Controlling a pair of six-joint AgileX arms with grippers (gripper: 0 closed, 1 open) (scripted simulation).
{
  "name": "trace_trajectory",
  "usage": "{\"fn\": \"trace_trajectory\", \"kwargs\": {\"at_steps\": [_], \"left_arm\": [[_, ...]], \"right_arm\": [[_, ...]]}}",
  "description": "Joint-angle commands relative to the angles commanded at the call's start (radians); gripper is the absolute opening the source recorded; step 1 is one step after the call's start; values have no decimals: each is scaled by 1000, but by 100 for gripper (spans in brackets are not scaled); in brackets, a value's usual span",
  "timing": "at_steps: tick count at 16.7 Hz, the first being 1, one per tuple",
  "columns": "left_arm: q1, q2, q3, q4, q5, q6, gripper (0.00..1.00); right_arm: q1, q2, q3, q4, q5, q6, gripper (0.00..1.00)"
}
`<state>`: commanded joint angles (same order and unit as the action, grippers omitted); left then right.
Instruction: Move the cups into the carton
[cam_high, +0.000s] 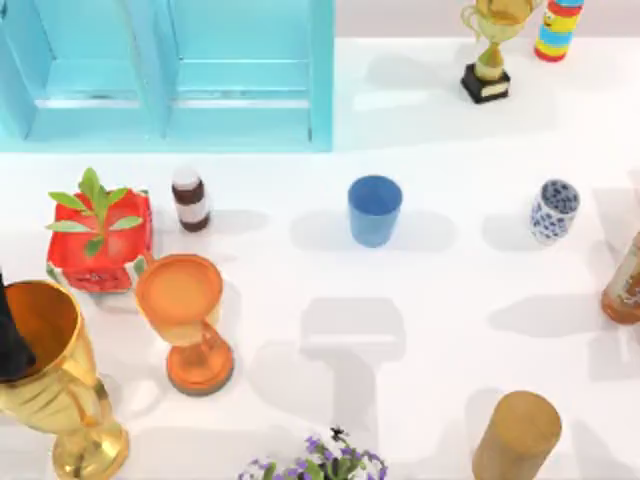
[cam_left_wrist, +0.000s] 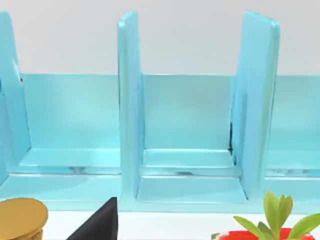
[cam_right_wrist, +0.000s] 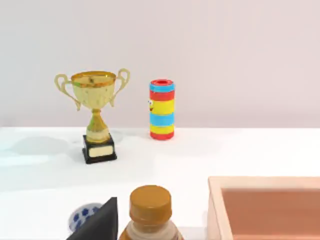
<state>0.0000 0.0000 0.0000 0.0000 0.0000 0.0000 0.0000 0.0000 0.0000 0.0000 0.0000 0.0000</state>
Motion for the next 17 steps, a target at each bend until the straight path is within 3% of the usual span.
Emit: {"fn": "trace_trajectory", "kwargs": {"at_steps": [4, 8, 17], "left_arm": [[0, 0, 0, 0, 0, 0, 100], [0, 0, 0, 0, 0, 0, 100], [0, 0, 0, 0, 0, 0, 100]], "right_arm": [[3, 30, 30, -25, -1, 3, 100], [19, 213, 216, -165, 0, 22, 100], [73, 1149, 1089, -750, 10, 88, 100]]}}
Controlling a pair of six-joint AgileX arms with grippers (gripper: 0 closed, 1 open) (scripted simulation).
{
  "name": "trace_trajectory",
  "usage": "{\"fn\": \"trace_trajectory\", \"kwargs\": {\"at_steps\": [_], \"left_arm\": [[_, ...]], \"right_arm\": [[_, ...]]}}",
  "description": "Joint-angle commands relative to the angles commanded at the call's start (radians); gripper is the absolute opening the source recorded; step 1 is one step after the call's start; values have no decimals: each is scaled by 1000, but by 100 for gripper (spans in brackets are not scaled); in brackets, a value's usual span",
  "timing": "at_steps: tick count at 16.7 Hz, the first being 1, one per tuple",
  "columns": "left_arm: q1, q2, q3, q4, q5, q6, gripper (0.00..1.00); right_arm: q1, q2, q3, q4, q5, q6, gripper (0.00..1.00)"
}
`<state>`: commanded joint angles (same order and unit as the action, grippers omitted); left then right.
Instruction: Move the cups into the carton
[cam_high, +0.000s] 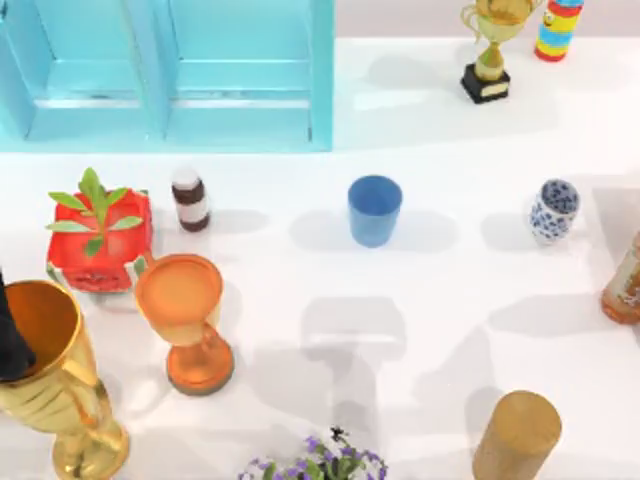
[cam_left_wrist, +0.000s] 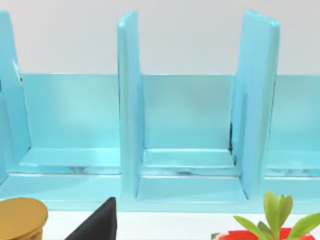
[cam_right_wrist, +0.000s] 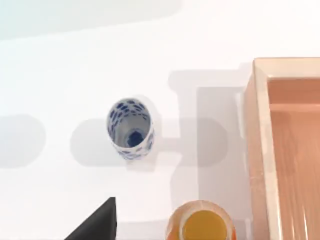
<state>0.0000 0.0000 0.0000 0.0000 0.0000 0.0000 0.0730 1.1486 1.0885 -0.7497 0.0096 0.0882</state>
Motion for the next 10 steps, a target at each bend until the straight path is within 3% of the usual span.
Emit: {"fn": "trace_trajectory", "kwargs": {"at_steps": [10], "left_arm": [[0, 0, 0, 0, 0, 0, 100]], "right_arm": [[62, 906, 847, -588, 0, 71, 100]]}}
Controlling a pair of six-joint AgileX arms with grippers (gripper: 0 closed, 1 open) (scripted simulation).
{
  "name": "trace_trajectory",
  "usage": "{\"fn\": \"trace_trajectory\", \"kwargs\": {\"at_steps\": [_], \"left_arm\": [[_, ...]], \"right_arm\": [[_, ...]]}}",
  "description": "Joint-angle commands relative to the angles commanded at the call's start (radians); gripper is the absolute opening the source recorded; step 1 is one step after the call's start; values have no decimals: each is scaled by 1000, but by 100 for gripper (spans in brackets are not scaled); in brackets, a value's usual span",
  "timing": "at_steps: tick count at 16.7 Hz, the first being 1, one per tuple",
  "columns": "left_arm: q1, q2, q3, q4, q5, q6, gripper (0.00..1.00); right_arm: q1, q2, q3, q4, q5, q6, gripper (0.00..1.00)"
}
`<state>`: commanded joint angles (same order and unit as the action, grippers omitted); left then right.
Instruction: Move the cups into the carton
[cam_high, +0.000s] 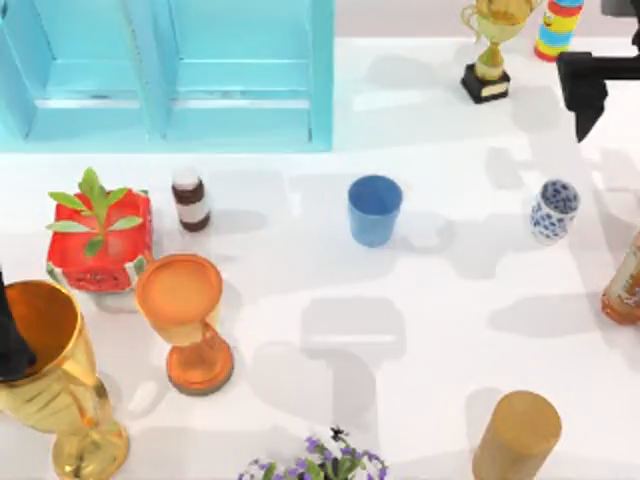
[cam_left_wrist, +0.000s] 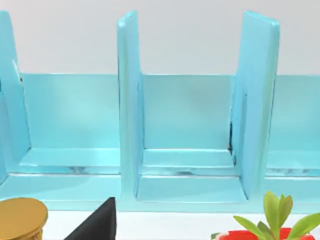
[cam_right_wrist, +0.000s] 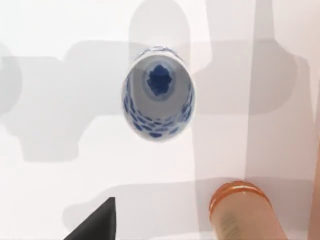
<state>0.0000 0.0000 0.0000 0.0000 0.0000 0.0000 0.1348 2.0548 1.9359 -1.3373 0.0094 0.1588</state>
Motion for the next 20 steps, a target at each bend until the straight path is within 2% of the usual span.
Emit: {"fn": "trace_trajectory", "kwargs": {"at_steps": [5, 12, 16, 20], "left_arm": [[0, 0, 0, 0, 0, 0, 100], [0, 0, 0, 0, 0, 0, 100], [0, 0, 0, 0, 0, 0, 100], [0, 0, 0, 0, 0, 0, 100]], "right_arm": [[18, 193, 203, -121, -6, 14, 100], [14, 201, 209, -122, -6, 15, 100], [46, 252, 147, -11, -5, 43, 100], [52, 273, -7, 165, -5, 49, 100]]}}
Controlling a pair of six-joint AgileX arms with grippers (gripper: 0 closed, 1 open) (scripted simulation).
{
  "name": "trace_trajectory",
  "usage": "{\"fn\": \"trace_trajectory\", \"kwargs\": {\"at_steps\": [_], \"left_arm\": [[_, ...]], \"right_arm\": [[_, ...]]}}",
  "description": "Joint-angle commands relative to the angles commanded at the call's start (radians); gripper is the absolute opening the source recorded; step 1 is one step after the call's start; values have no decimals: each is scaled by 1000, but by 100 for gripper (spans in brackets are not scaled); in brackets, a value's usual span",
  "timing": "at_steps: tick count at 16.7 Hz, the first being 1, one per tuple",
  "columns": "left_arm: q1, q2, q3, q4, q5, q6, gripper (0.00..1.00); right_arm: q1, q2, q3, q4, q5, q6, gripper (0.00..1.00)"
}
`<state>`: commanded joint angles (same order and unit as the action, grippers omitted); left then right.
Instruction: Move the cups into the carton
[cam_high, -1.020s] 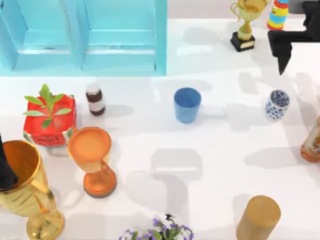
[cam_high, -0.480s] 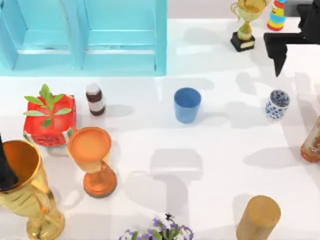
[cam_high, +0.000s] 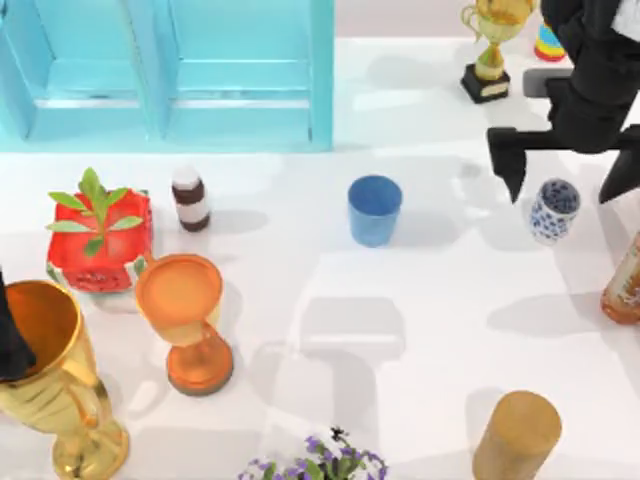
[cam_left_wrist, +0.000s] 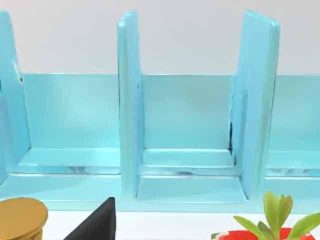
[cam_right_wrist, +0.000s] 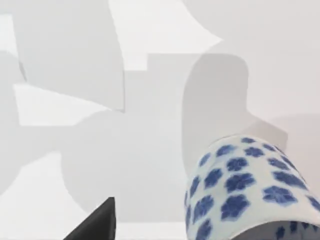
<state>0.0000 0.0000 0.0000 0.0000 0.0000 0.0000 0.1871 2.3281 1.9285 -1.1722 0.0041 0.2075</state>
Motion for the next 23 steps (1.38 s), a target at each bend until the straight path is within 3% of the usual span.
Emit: {"fn": "trace_trajectory", "kwargs": {"at_steps": [4, 9, 22, 23], "left_arm": [[0, 0, 0, 0, 0, 0, 100], [0, 0, 0, 0, 0, 0, 100], [0, 0, 0, 0, 0, 0, 100], [0, 0, 0, 0, 0, 0, 100]], "right_arm": [[-26, -41, -122, 82, 0, -27, 100], [-31, -45, -133, 88, 0, -31, 100], [-31, -45, -133, 88, 0, -31, 2], [-31, -45, -133, 88, 0, -31, 0]]}}
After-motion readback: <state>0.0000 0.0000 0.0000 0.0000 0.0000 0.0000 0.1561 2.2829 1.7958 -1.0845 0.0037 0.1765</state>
